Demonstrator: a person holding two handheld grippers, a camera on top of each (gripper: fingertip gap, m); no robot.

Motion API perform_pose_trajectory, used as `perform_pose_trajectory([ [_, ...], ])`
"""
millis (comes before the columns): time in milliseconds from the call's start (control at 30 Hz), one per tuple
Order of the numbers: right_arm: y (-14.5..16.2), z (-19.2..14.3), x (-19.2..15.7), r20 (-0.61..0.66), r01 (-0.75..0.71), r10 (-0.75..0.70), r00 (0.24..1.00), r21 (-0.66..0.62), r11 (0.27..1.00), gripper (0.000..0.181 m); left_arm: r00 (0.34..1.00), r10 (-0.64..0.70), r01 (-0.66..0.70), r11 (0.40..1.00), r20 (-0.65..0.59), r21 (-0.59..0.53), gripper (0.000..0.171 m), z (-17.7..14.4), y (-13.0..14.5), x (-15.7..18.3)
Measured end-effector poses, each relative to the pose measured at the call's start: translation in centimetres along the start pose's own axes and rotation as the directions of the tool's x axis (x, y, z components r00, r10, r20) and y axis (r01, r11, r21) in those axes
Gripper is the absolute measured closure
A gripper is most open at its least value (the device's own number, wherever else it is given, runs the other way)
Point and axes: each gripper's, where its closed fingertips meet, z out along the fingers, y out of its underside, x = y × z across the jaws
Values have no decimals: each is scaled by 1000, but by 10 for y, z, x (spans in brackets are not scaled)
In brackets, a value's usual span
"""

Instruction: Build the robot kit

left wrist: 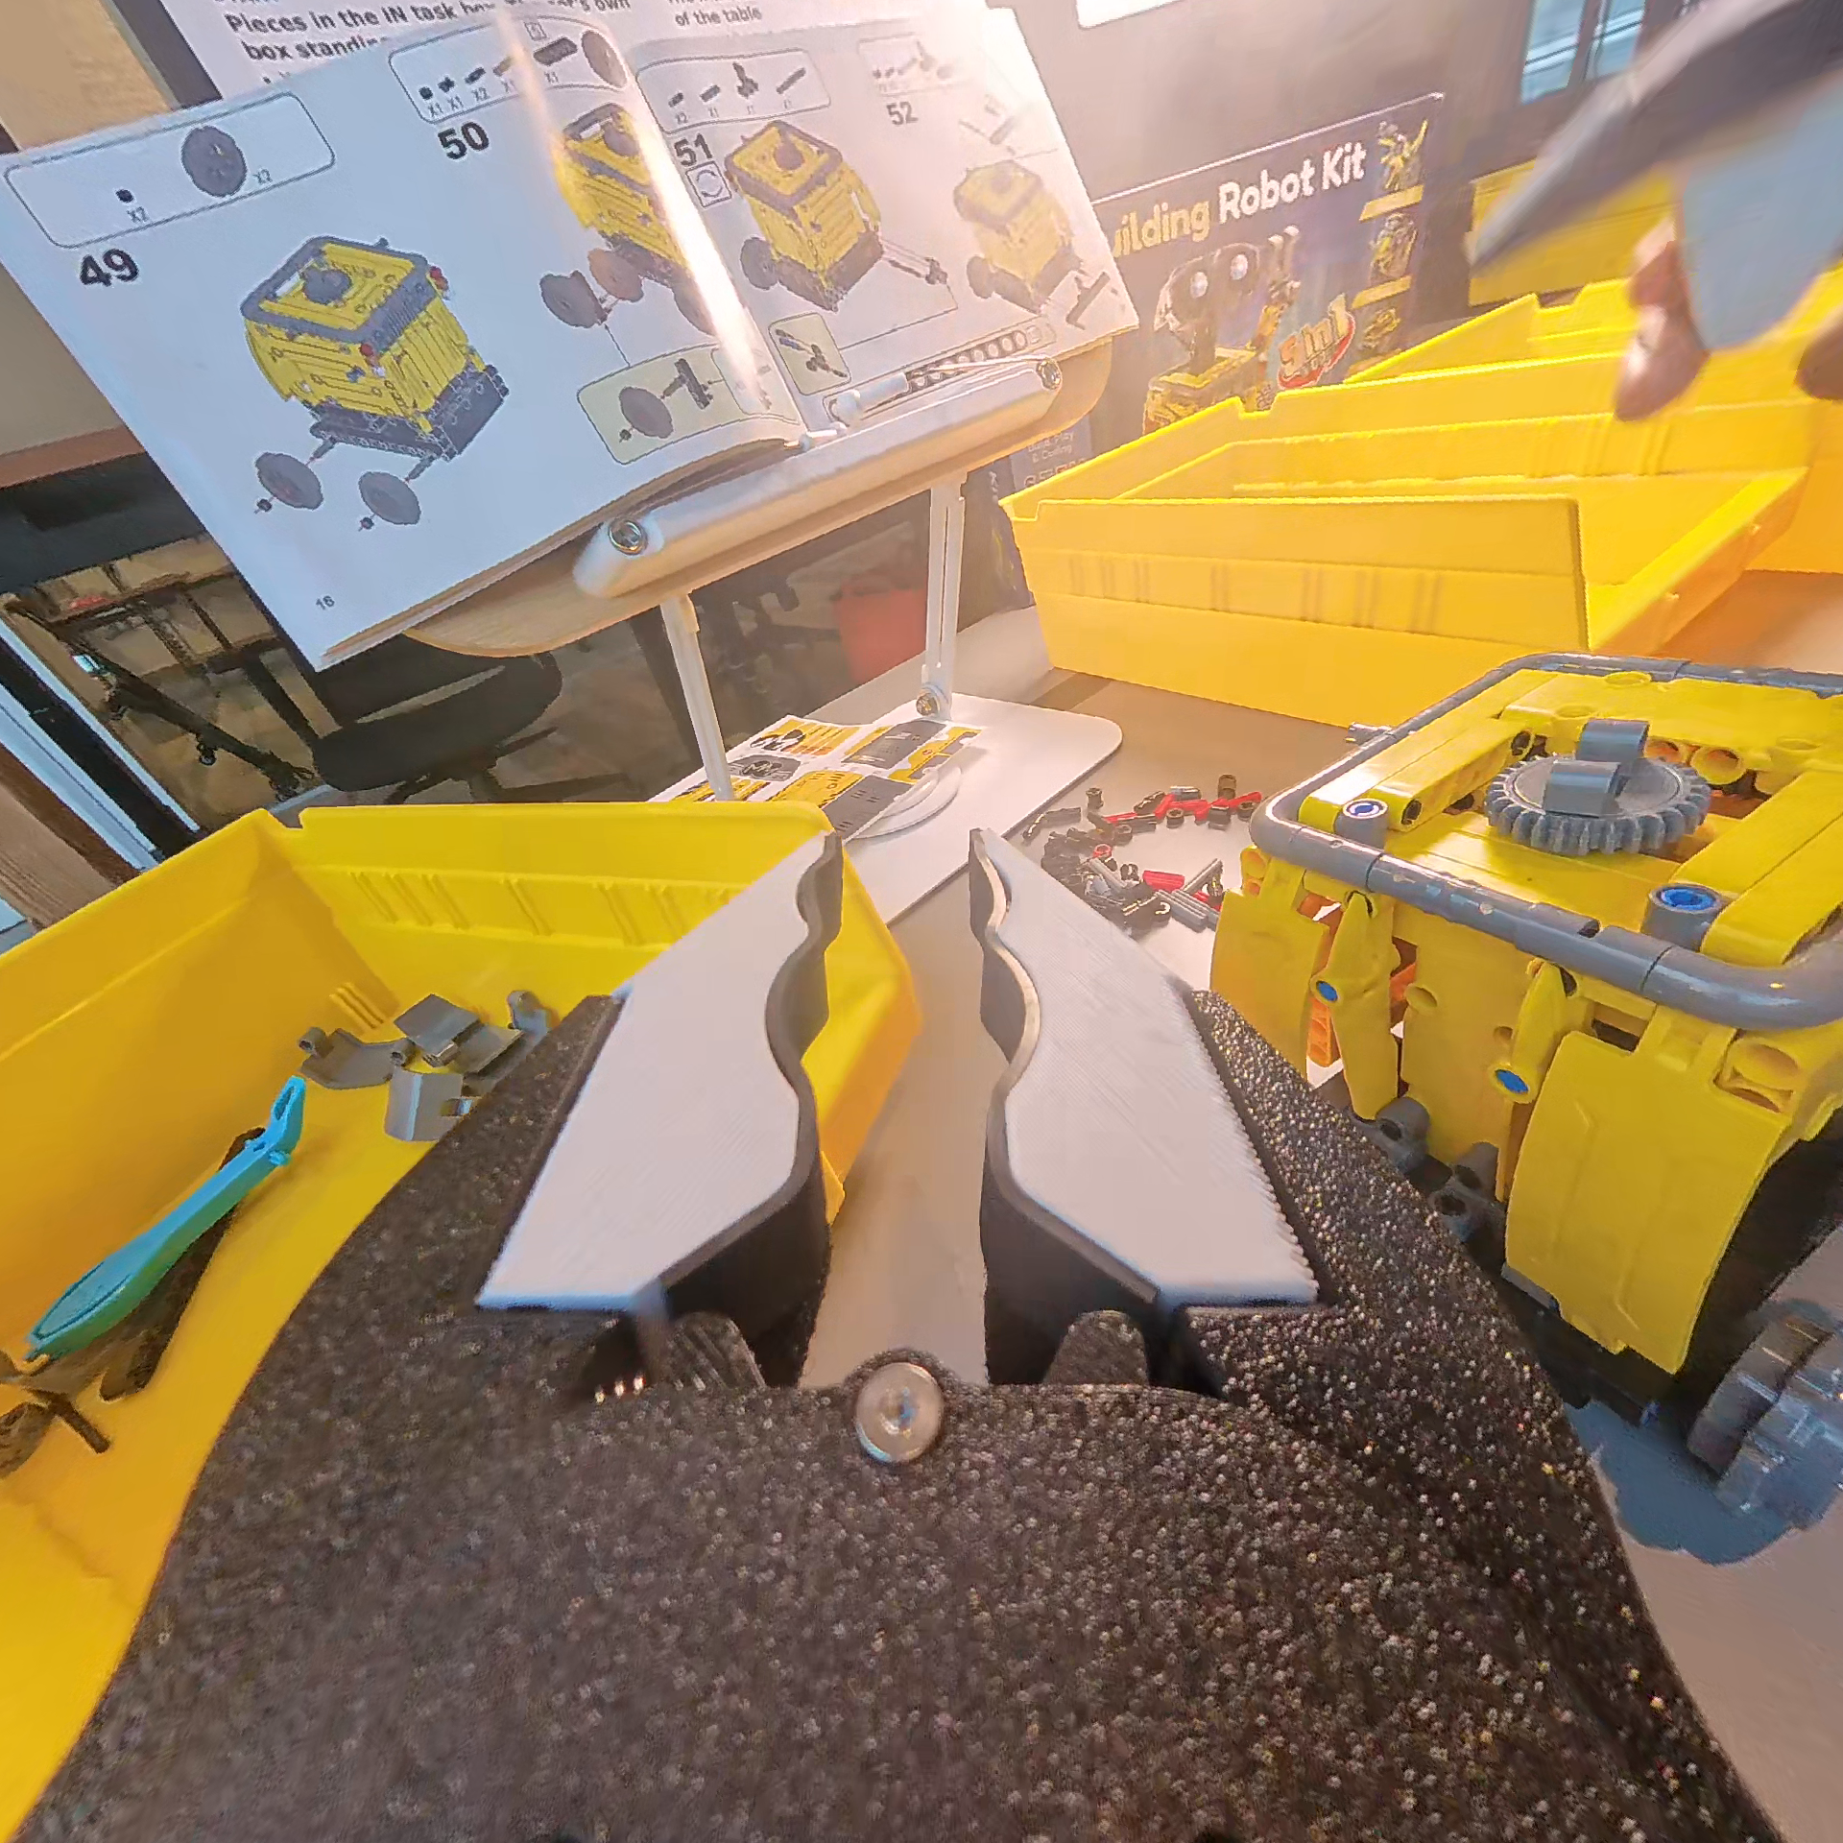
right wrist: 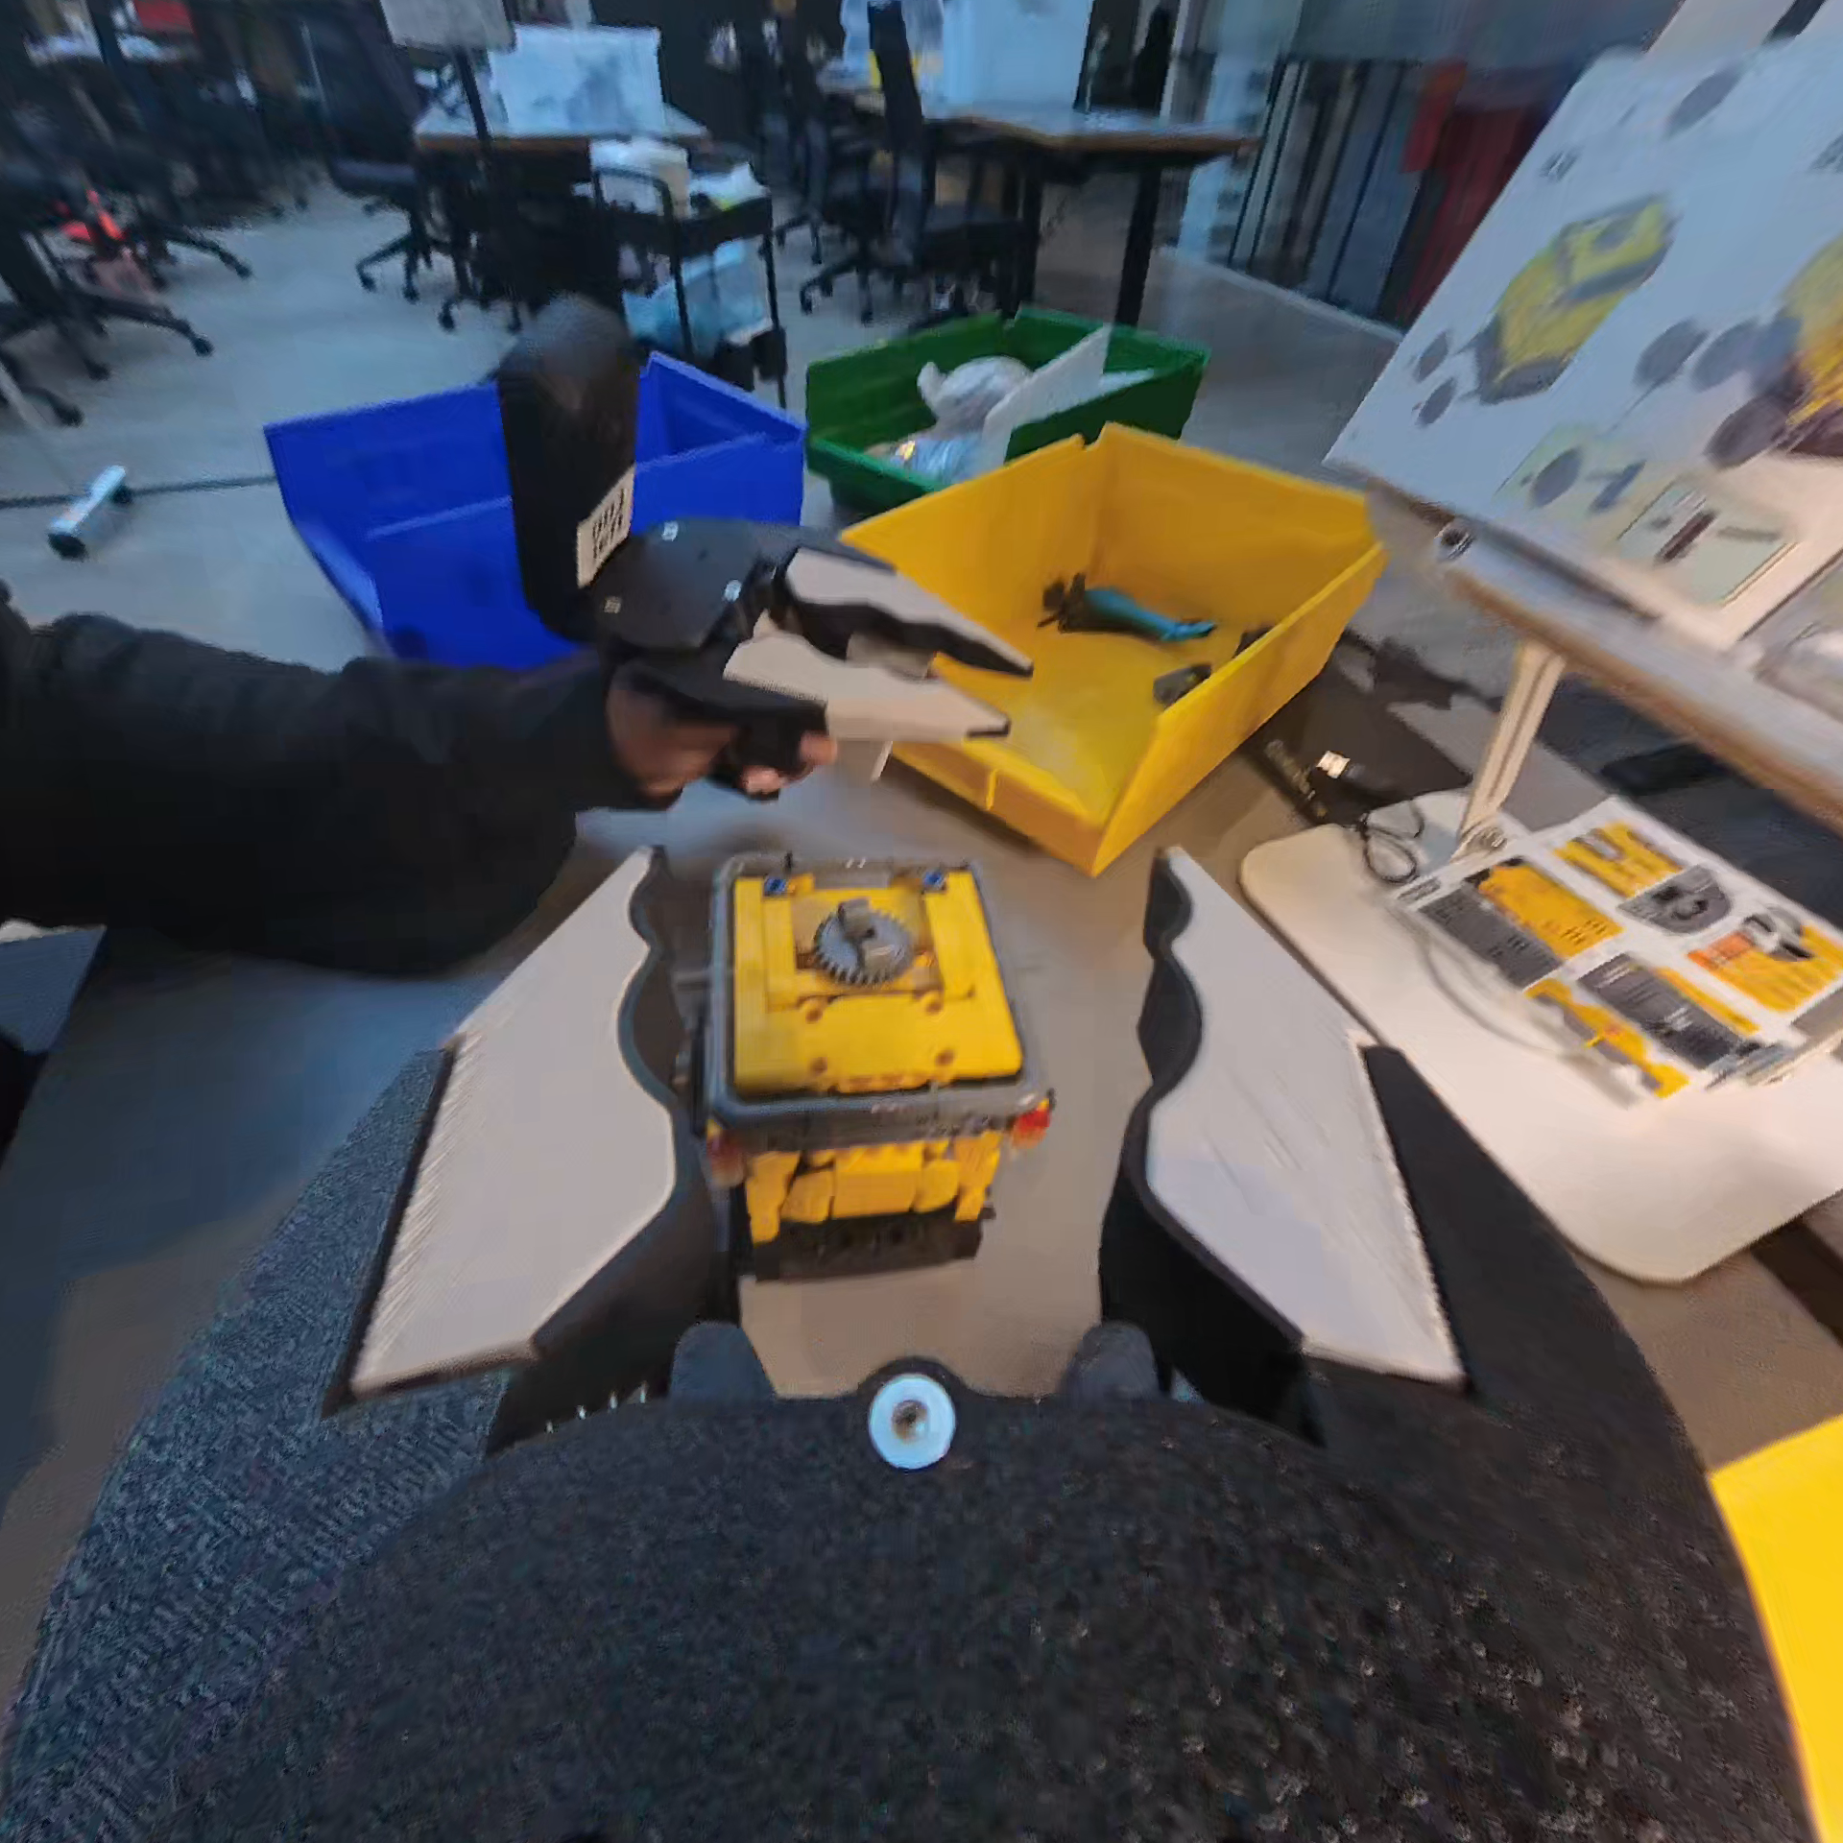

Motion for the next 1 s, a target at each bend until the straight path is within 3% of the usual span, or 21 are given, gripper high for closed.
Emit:
perform_pose_trajectory([
  [67, 33, 1, -15, 17, 5, -3, 1000, -110, 994, 65, 1000, -12, 12, 1000, 5, 8, 149, -1, -2, -2],
  [133, 57, 9, -20, 0, 27, -27, 1000, -169, 985, 54, 1000, -29, 29, 1000, 11, 11, 149, -1, -2, -5],
  [267, 83, 34, -19, -45, 50, -61, 997, -217, 975, 57, 999, -43, 43, 999, 30, 11, 149, -4, -1, -10],
  [300, 81, 37, -14, -70, 67, -83, 994, -208, 976, 76, 998, -42, 41, 999, 37, 17, 149, -6, -3, -12],
  [333, 78, 39, -15, -51, 61, -73, 996, -203, 977, 80, 998, -42, 41, 999, 44, 25, 149, -8, -5, -14],
  [667, 42, 70, -37, 6, 114, -114, 993, -143, 983, 82, 991, -42, 23, 989, 128, 145, 150, -34, -43, -47],
  [1000, -13, 155, -44, 24, 106, -107, 994, 18, 994, 83, 958, -51, -29, 961, 282, 274, 150, -100, -102, -97],
])
